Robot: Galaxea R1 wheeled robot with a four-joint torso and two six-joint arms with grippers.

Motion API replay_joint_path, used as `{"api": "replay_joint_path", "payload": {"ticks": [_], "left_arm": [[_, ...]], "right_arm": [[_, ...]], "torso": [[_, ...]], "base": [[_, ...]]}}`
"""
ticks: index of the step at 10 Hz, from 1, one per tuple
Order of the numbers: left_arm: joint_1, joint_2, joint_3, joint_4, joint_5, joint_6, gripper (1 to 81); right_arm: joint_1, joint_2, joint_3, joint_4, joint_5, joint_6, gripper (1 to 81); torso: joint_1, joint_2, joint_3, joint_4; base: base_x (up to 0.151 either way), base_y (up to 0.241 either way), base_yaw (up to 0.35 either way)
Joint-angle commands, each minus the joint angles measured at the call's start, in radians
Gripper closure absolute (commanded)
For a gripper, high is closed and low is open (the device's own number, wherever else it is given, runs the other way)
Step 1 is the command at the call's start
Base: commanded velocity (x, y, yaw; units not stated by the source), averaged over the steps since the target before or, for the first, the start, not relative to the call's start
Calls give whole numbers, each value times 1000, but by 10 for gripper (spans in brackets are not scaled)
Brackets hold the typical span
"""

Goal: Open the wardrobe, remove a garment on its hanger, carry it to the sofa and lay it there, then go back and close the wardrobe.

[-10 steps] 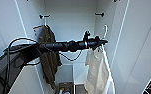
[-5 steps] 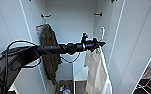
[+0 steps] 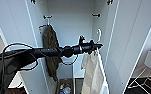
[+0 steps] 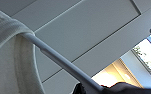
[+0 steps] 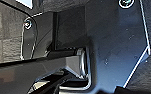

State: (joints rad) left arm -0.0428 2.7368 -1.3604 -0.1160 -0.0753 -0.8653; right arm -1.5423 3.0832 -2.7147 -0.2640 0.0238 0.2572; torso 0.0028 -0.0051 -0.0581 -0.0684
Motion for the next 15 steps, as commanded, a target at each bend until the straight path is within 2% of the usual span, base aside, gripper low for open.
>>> {"api": "replay_joint_path", "payload": {"ticks": [1, 10, 15], "left_arm": [[-177, -3, 10, 30, -47, 9, 811], [-145, -14, 23, 47, -44, 9, 811], [-130, -29, 58, 47, -49, 9, 811]], "right_arm": [[49, 8, 10, 0, -50, -3, 10], [50, 8, 10, -1, -50, -3, 10], [46, 8, 10, -1, -50, -3, 10]], "torso": [[0, 0, 0, 0], [0, 0, 0, 0], [-2, -1, 0, 0]], "base": [[-117, 0, 0], [-112, 0, 0], [-29, 0, 0]]}}
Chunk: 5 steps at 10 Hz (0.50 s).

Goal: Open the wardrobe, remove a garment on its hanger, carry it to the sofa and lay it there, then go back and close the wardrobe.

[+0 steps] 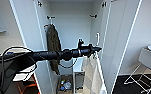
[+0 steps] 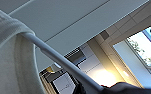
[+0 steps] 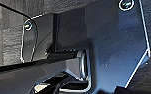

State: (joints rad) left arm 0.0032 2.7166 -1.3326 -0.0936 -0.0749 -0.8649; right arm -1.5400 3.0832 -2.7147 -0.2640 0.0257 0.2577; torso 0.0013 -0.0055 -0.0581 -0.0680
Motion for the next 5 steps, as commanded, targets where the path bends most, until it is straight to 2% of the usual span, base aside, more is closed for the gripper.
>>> {"api": "replay_joint_path", "payload": {"ticks": [1, 5], "left_arm": [[-171, -22, 51, 26, -57, 9, 811], [-75, -124, 176, 57, -132, 9, 811]], "right_arm": [[45, 8, 10, -1, -52, -3, 10], [43, 8, 12, -1, -40, -3, 10]], "torso": [[0, 0, 0, 0], [0, 0, 0, 0]], "base": [[0, 0, 0], [0, 0, 0]]}}
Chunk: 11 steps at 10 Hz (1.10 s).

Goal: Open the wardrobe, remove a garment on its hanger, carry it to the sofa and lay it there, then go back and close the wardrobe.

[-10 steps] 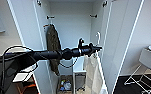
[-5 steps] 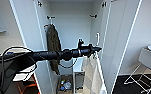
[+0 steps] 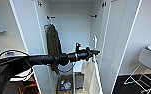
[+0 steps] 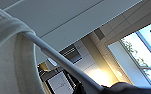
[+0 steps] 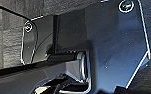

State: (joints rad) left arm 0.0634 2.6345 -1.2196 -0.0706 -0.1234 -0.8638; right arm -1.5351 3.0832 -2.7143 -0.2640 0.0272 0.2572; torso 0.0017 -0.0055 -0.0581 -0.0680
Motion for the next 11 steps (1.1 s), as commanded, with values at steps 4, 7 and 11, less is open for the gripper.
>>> {"api": "replay_joint_path", "payload": {"ticks": [4, 7, 11], "left_arm": [[-84, -134, 127, 31, -85, 6, 811], [-55, -168, 132, 35, -85, 6, 811], [-50, -169, 126, 35, -87, 6, 811]], "right_arm": [[37, 5, 13, -3, -33, -3, 10], [37, 5, 13, -3, -33, -3, 10], [37, 5, 13, -3, -33, -3, 10]], "torso": [[0, 0, 0, 0], [0, 0, 0, 0], [0, 0, 0, 0]], "base": [[0, 0, 0], [0, 0, 0], [0, 0, 0]]}}
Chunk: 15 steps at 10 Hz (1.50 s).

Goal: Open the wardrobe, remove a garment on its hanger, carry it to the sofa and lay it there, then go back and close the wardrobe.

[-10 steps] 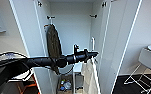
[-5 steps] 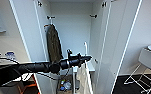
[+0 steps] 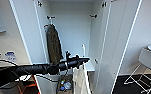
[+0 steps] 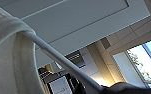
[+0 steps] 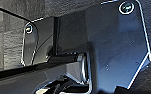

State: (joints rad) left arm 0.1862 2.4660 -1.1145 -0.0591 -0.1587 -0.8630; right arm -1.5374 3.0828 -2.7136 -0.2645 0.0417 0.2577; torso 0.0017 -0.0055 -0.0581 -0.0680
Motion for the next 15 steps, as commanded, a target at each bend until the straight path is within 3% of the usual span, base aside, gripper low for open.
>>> {"api": "replay_joint_path", "payload": {"ticks": [1, 11, 15], "left_arm": [[-173, 1, 21, 22, -53, 5, 811], [-170, 16, 19, 25, -55, 5, 811], [-168, 2, 24, 25, -42, 5, 811]], "right_arm": [[39, 6, 12, -2, -46, -4, 10], [36, -2, 16, -2, -43, -5, 10], [22, -102, 57, -9, -54, -6, 10]], "torso": [[0, 0, 0, 0], [0, 0, 0, 0], [0, 0, 0, 0]], "base": [[0, 0, 0], [0, 0, -9], [0, 0, -184]]}}
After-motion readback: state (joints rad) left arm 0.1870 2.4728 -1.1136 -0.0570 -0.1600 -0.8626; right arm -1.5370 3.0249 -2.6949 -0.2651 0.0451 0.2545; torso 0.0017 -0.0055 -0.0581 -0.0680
